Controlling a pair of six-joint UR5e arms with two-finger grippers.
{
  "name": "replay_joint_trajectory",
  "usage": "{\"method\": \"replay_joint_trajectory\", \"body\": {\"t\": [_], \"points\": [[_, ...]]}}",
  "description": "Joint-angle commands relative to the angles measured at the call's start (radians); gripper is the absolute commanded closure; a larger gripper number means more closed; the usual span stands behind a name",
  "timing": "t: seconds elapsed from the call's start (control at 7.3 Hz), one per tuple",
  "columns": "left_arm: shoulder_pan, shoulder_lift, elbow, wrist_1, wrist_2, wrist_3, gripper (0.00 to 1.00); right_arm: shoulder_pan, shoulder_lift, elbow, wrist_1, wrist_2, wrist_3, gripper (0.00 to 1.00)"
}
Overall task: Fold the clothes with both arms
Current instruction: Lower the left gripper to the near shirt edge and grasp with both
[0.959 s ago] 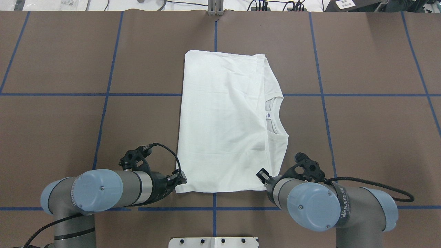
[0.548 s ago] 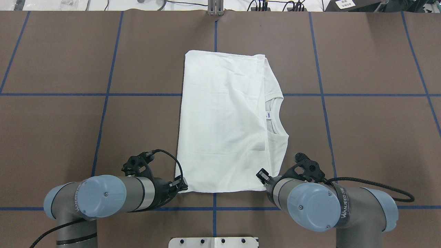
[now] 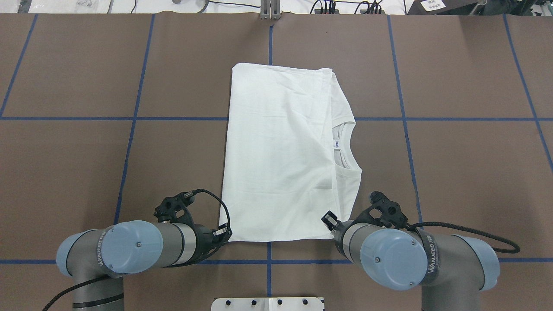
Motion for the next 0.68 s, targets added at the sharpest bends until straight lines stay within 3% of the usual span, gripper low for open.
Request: {"method": "replay_joint_trajectory", "body": {"t": [0.0,0.27,0.41,0.55], "points": [[-0.007,0.005,-0.024,0.005,0.000,0.000,1.00,-0.001,0.002,0.000,0.003,0.000,-0.001,1.00],[-0.001,0.059,-0.152,0.017,0.000,0.000,1.00,-0.002,0.025,0.015,0.003,0.000,0.001,1.00],[0.024,0.092,-0.244,0.073,0.002,-0.021,1.00,-0.014,0.025,0.040,0.001,0.000,0.001,1.00],[0.073,0.093,-0.275,0.119,0.011,-0.061,1.00,-0.034,0.022,0.054,0.000,0.000,0.001,1.00]]}}
